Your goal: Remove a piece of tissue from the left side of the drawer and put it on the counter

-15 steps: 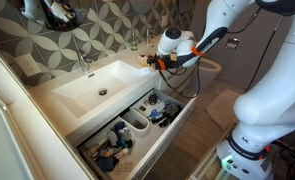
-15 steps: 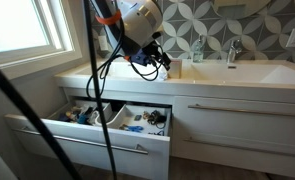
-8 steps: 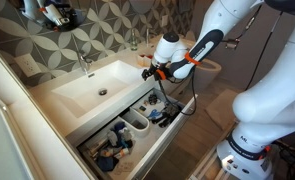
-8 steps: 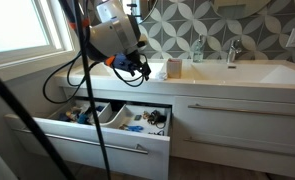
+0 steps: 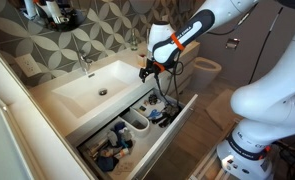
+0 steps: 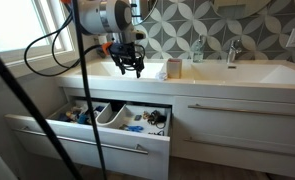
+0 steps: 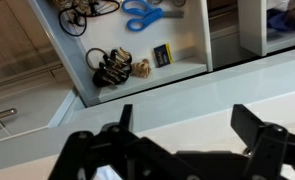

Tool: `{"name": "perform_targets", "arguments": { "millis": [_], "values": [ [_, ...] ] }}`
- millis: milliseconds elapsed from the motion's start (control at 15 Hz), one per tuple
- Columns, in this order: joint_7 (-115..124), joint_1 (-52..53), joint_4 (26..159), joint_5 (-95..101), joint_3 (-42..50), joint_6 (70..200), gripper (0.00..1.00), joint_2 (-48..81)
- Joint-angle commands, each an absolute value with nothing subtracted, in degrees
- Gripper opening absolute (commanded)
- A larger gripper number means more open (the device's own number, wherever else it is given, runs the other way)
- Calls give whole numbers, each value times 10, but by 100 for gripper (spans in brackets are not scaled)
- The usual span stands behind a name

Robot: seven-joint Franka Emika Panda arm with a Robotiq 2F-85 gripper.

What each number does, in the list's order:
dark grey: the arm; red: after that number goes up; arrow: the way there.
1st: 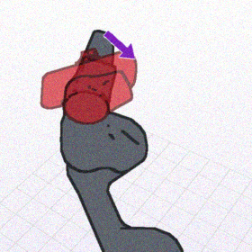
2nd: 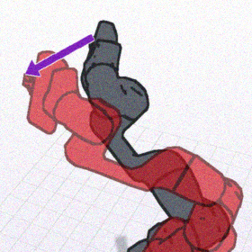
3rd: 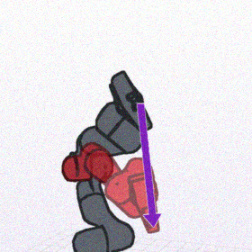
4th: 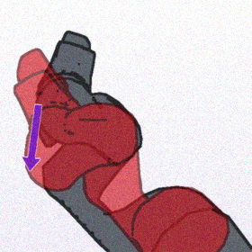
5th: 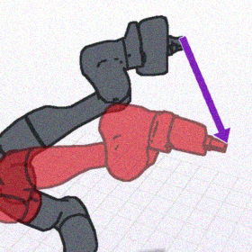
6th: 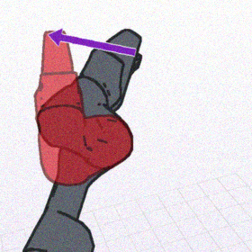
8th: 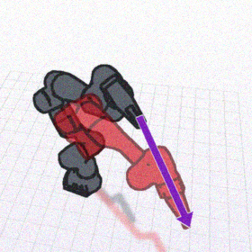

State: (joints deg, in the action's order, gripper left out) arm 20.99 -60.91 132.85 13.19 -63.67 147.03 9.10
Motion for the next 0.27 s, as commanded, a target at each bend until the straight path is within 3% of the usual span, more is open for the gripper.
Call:
{"name": "perform_targets", "arguments": {
  "millis": [0, 200],
  "values": [
    [138, -520, 1314, 49, -545, 1456, 100, 57],
    [113, -543, 1302, 35, -561, 1440, 100, 56]
  ]
}}
